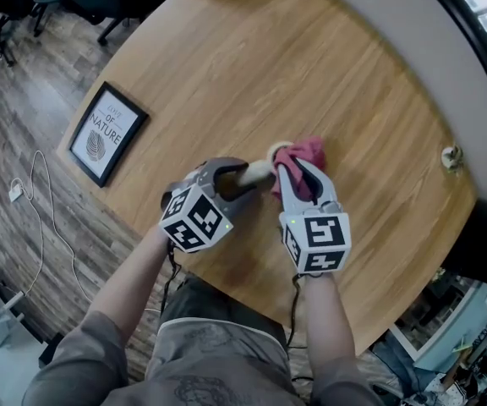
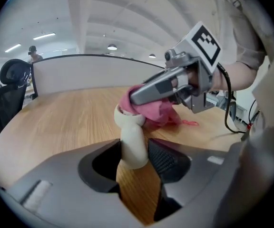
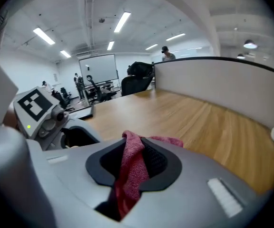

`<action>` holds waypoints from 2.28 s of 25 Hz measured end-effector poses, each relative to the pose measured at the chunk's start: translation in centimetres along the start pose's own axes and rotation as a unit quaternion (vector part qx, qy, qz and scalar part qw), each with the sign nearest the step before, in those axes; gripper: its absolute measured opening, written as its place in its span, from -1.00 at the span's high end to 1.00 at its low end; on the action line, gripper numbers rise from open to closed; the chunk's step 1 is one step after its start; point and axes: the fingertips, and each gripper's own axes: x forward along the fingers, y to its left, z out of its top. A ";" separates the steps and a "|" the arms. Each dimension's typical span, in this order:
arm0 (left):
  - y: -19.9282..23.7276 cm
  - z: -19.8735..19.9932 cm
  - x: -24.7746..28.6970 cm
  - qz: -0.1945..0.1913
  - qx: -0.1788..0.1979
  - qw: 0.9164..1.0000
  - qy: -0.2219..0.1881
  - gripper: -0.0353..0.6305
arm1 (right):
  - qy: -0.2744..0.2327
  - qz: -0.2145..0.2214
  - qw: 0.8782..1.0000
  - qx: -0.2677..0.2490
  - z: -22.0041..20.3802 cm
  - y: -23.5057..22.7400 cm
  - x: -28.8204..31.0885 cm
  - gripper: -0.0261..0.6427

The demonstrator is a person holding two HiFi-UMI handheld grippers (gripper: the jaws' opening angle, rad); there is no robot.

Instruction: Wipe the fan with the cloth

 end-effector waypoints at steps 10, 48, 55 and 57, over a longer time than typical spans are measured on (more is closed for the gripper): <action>0.1 -0.2 0.0 -0.007 -0.003 1.000 -0.003 0.35 | 0.034 0.041 0.998 -0.033 -0.2 3.7 1.7 0.71; 0.0 -0.3 0.0 -0.023 -0.010 1.000 0.009 0.34 | 0.115 0.142 0.983 0.017 -2.9 7.5 1.5 0.71; 0.0 -0.2 0.2 -0.024 -0.013 1.000 0.010 0.35 | 0.105 0.103 0.989 0.000 -1.7 3.8 1.2 0.71; -0.2 -0.3 0.2 -0.027 -0.014 0.999 0.012 0.35 | 0.086 0.080 0.993 0.001 -1.2 2.9 1.0 0.71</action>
